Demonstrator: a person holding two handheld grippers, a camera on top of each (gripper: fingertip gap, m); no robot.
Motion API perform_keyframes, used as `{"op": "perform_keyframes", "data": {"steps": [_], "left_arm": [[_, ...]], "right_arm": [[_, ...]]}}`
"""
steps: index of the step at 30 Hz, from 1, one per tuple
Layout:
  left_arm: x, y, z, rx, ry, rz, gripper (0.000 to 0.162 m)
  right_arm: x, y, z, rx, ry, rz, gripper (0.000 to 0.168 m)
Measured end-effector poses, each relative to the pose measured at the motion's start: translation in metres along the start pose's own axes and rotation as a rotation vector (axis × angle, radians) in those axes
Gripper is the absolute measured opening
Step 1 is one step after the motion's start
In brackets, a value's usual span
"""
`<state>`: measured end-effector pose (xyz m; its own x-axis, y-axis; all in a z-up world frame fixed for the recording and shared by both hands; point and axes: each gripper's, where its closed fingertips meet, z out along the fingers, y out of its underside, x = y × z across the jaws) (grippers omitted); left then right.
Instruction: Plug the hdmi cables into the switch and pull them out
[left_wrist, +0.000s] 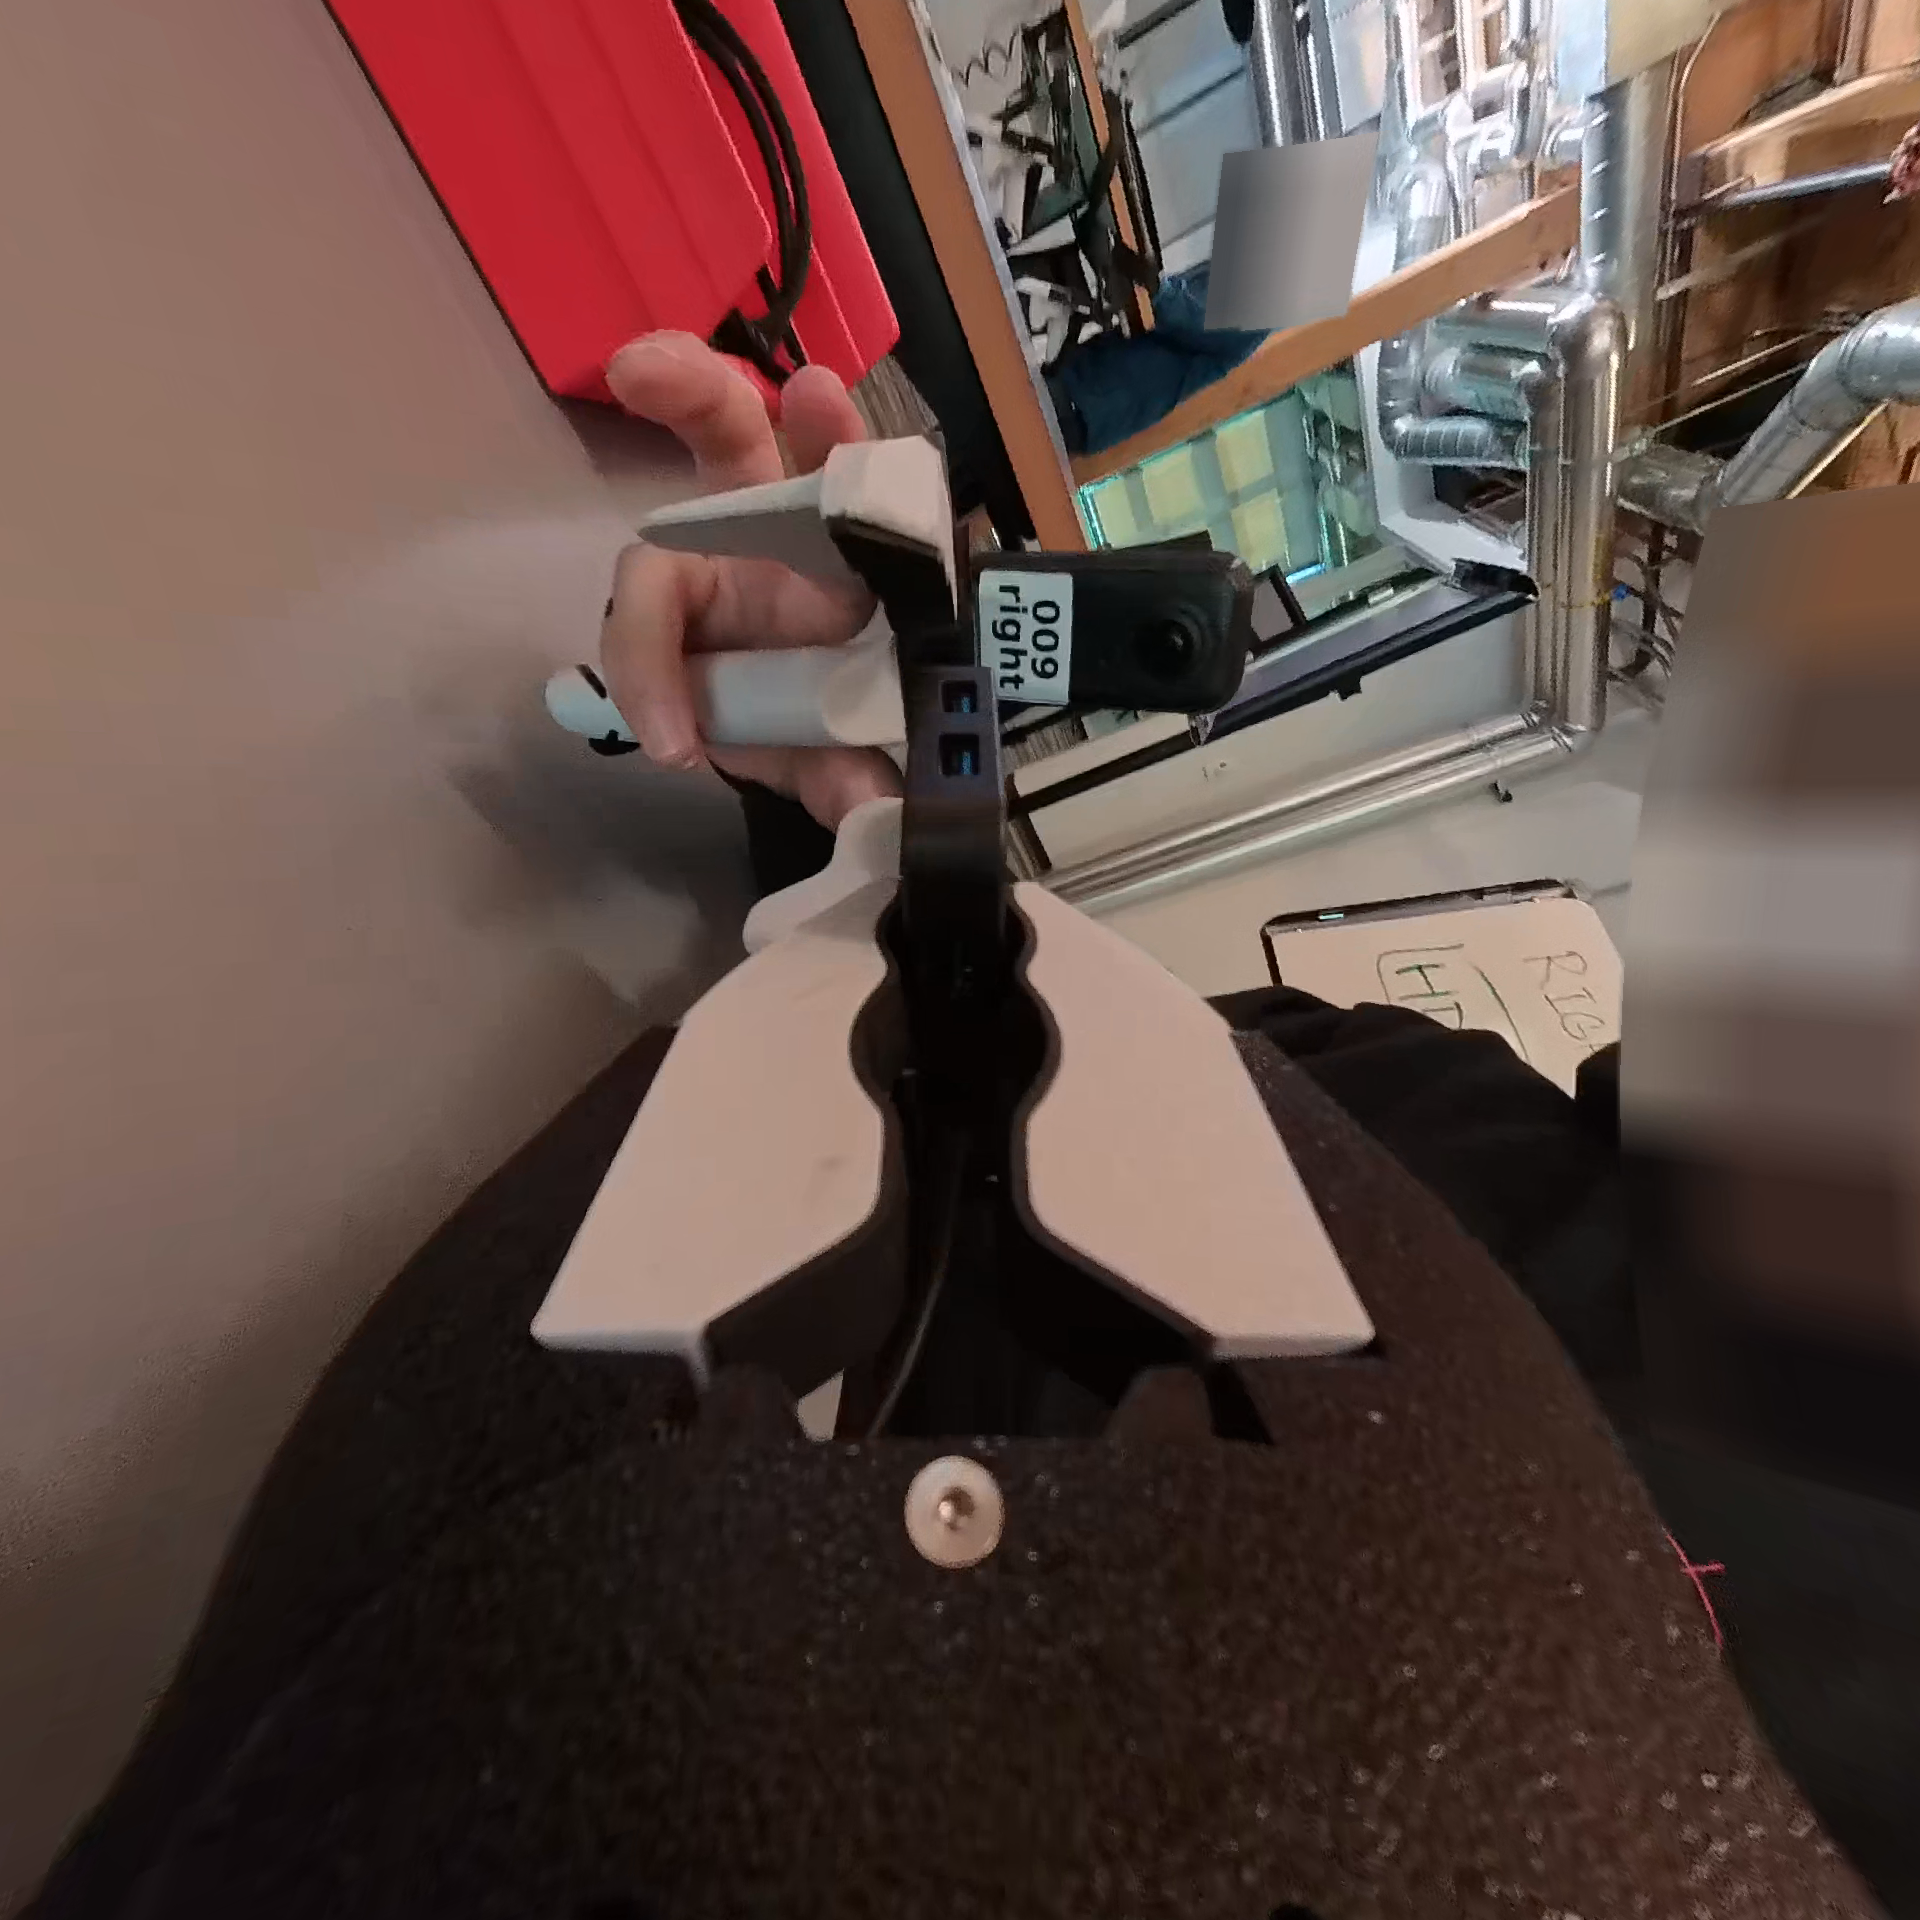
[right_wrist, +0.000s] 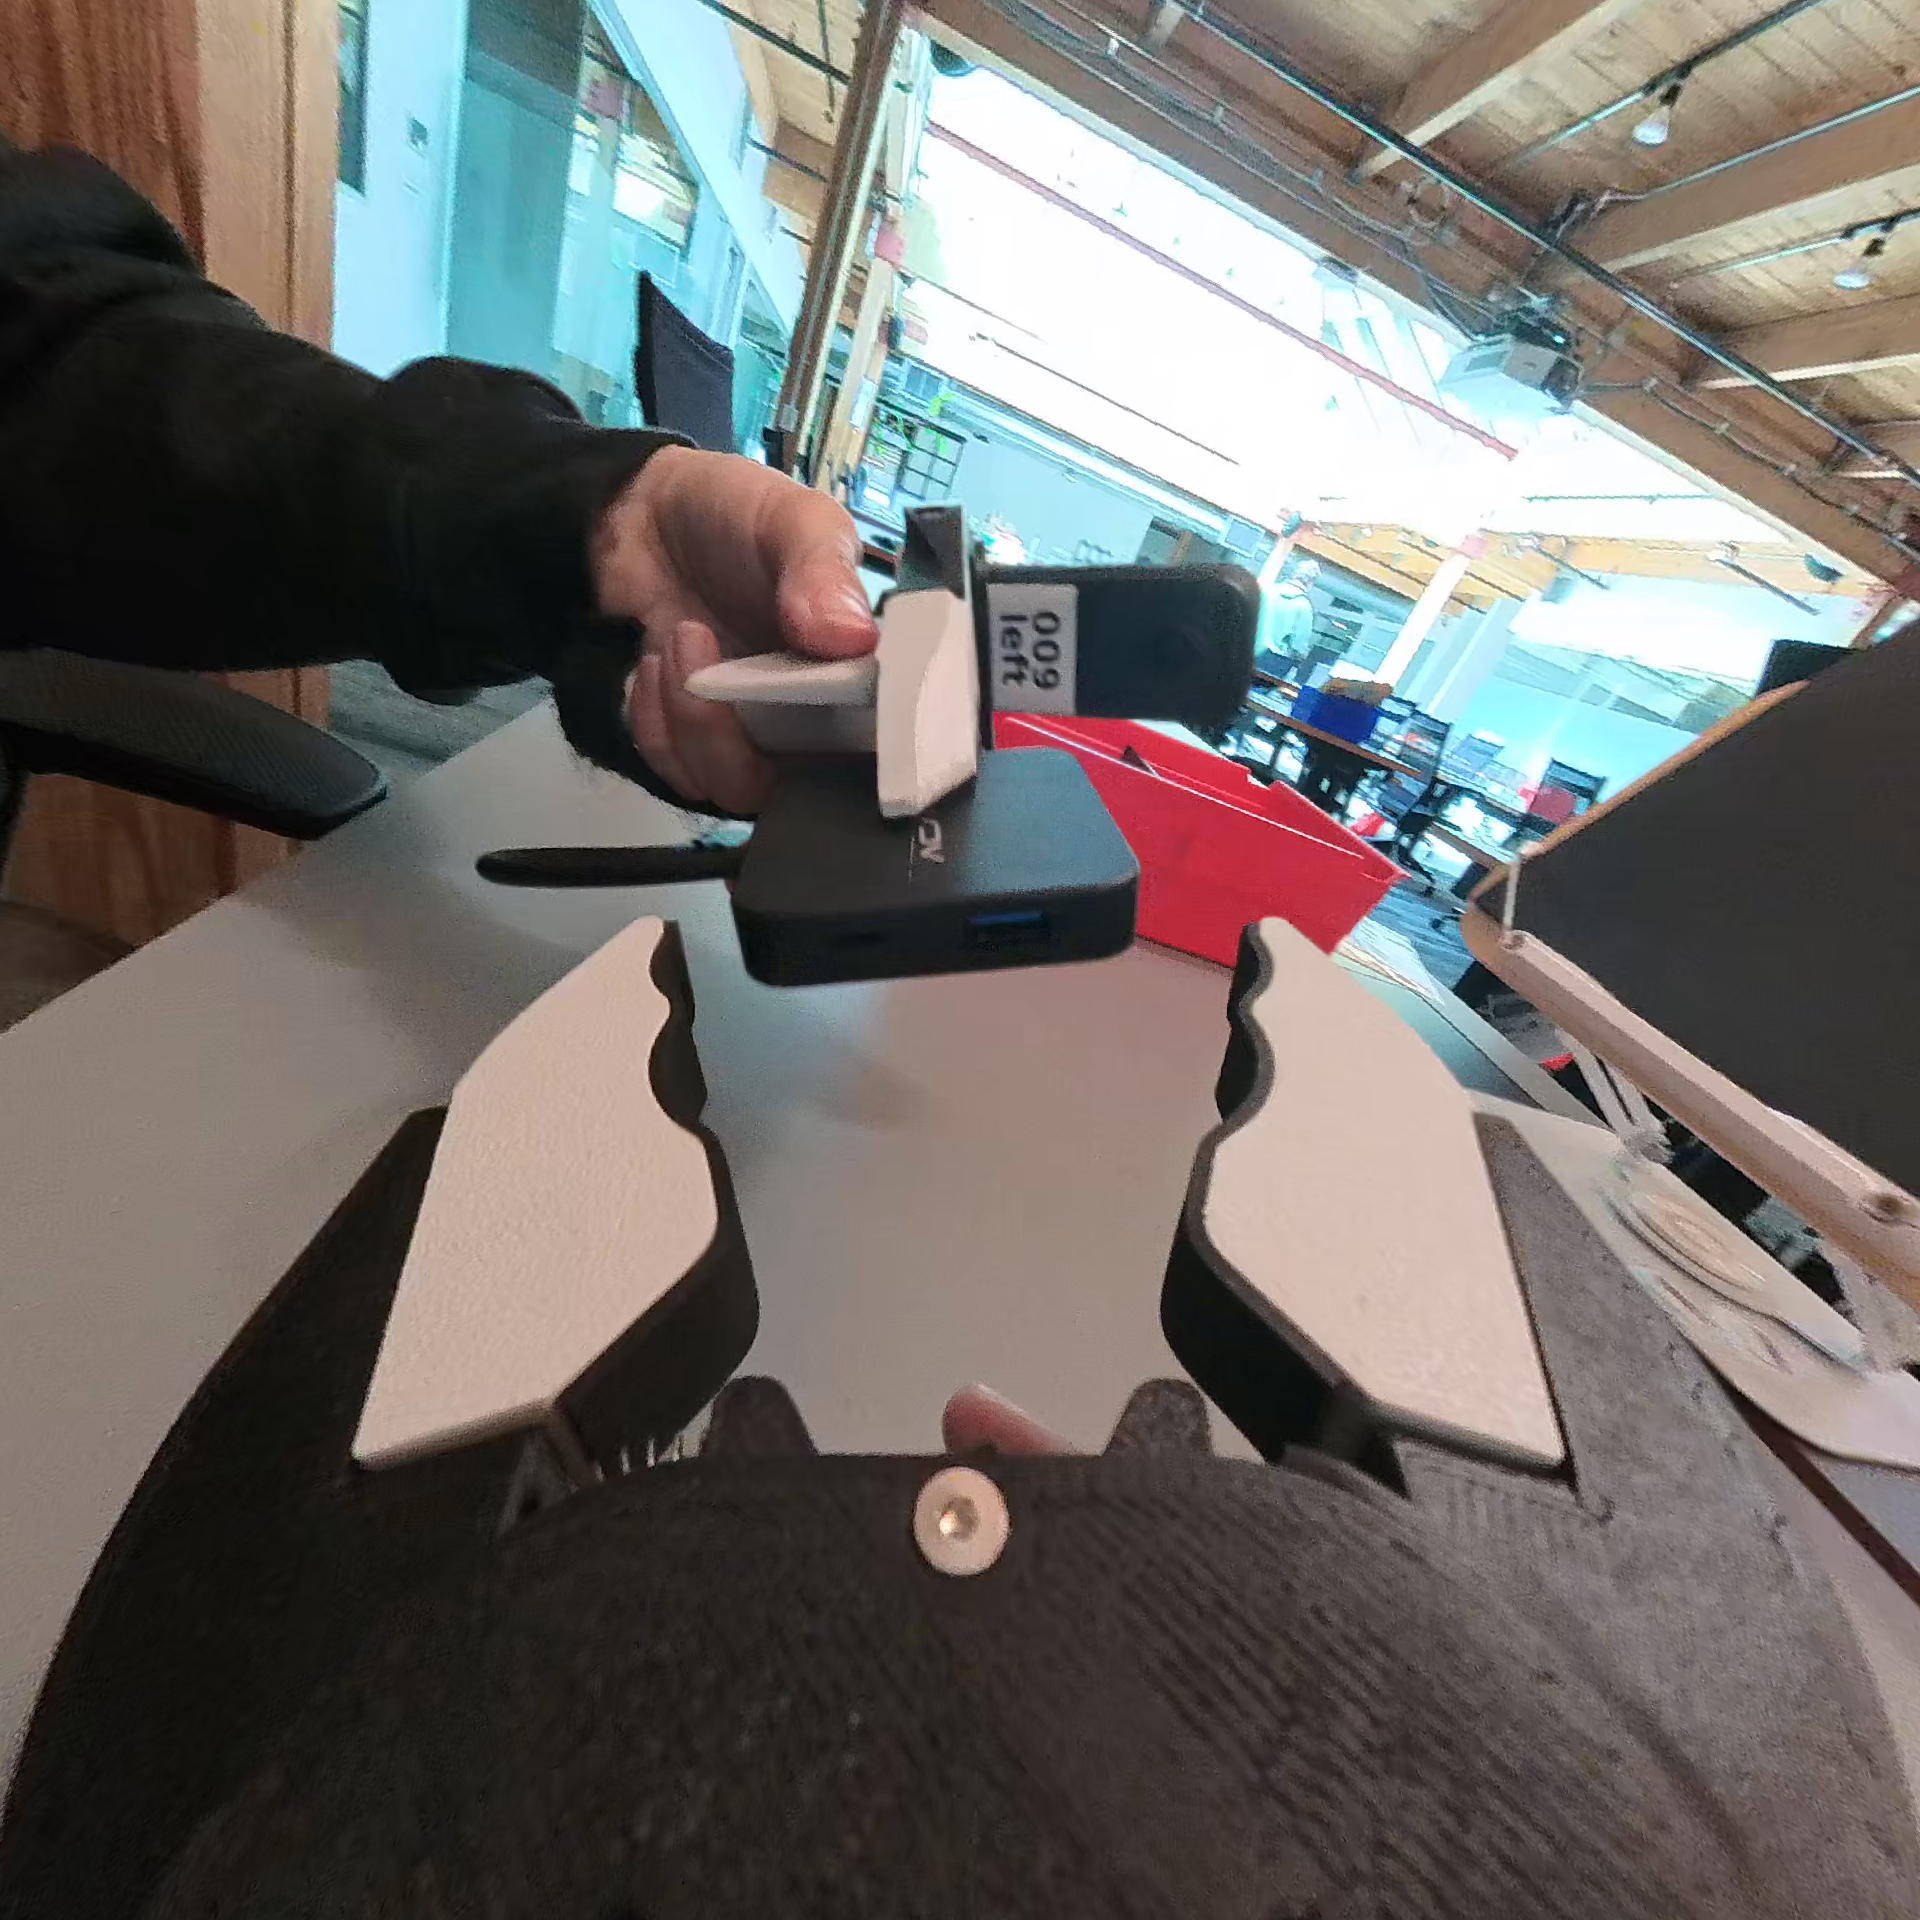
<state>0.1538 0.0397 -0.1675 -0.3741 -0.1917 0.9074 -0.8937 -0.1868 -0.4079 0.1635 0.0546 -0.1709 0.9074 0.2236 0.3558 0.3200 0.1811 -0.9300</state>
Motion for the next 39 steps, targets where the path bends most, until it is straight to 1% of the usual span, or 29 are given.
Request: {"op": "perform_keyframes", "data": {"steps": [4,7,9,11,16,17,19,24,25,31,37,39], "left_arm": [[0.000,0.005,0.007,-0.033,0.018,-0.029,0.014],[-0.001,0.004,0.009,-0.029,0.021,-0.048,0.014],[-0.003,0.004,0.009,-0.030,0.001,-0.043,0.014],[-0.004,0.002,0.009,-0.016,-0.011,-0.044,0.014],[-0.005,-0.005,0.008,0.051,-0.018,-0.044,0.014],[-0.004,-0.006,0.009,0.059,-0.015,-0.045,0.014],[-0.005,-0.008,0.009,0.077,-0.020,-0.047,0.014],[-0.006,-0.011,0.009,0.111,-0.031,-0.043,0.014],[-0.006,-0.011,0.009,0.110,-0.033,-0.041,0.014],[-0.006,-0.012,0.008,0.113,-0.008,-0.049,0.015],[-0.001,-0.021,0.005,0.176,-0.001,0.010,0.019],[0.004,-0.029,0.000,0.227,0.001,0.040,0.021]], "right_arm": [[-0.008,-0.002,0.003,0.025,-0.037,0.014,0.092],[-0.013,-0.003,0.003,0.035,-0.062,0.011,0.080],[-0.013,-0.001,0.004,0.020,-0.059,0.001,0.082],[-0.011,0.000,0.004,0.010,-0.050,0.004,0.080],[-0.006,0.000,0.005,-0.004,-0.010,0.019,0.080],[-0.005,0.000,0.005,0.000,-0.003,0.019,0.083],[-0.004,0.001,0.005,-0.009,0.010,0.022,0.080],[-0.001,0.002,0.006,-0.023,0.030,0.030,0.079],[0.000,0.002,0.005,-0.026,0.035,0.032,0.074],[0.001,0.003,0.006,-0.043,-0.001,0.088,0.074],[0.005,-0.004,0.007,-0.016,-0.012,0.214,0.073],[0.005,-0.010,0.007,0.011,-0.020,0.244,0.073]]}}
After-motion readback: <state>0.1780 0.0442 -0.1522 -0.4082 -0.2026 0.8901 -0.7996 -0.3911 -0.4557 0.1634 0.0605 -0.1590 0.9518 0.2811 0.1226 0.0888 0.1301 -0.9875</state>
